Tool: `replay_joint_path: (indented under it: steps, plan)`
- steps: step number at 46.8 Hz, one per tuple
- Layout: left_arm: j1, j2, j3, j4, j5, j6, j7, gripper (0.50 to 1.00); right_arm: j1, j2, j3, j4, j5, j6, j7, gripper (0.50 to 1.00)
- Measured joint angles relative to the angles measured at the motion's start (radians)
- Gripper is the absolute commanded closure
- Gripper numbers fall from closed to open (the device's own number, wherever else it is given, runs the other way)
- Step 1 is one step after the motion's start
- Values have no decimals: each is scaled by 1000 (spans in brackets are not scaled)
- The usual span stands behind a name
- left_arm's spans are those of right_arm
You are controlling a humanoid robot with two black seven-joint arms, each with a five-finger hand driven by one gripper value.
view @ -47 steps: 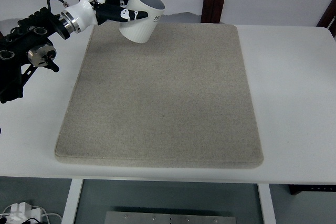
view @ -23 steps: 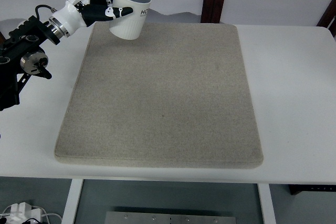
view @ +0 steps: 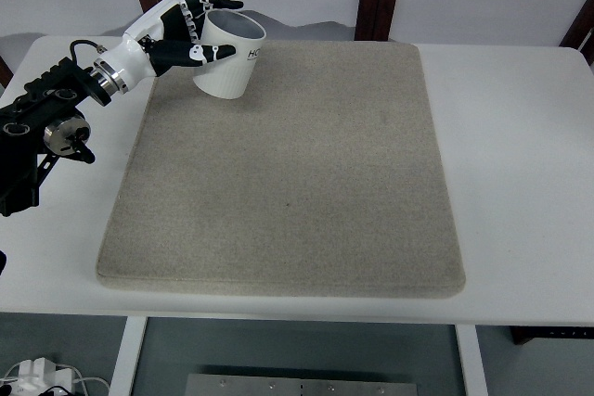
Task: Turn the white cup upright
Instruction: 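Lower the upright cup onto the board with the left hand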
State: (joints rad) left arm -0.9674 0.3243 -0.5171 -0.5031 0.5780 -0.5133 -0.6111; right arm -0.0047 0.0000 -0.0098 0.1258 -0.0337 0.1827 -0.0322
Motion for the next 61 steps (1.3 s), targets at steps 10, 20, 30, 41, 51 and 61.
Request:
replay_joint_path:
  steps: [10,20,30,41,51,61]
  plan:
    - [2,-9,-1,1,91,18,0,844,0,0,0,0,0,0,0,548]
    - [15,-13,1,14,127,25,0,844,0,0,0,0,0,0,0,548]
    - [33,-12,26,14,174,38,0,840,0,0,0,0,0,0,0,548]
    - [37,-11,51,14,179,59,0,812,0,0,0,0,0,0,0,548]
    - [37,-11,52,14,179,70,0,709,0,0,0,0,0,0,0,548]
    - [38,-11,62,14,179,77,0,662,0,0,0,0,0,0,0,548]
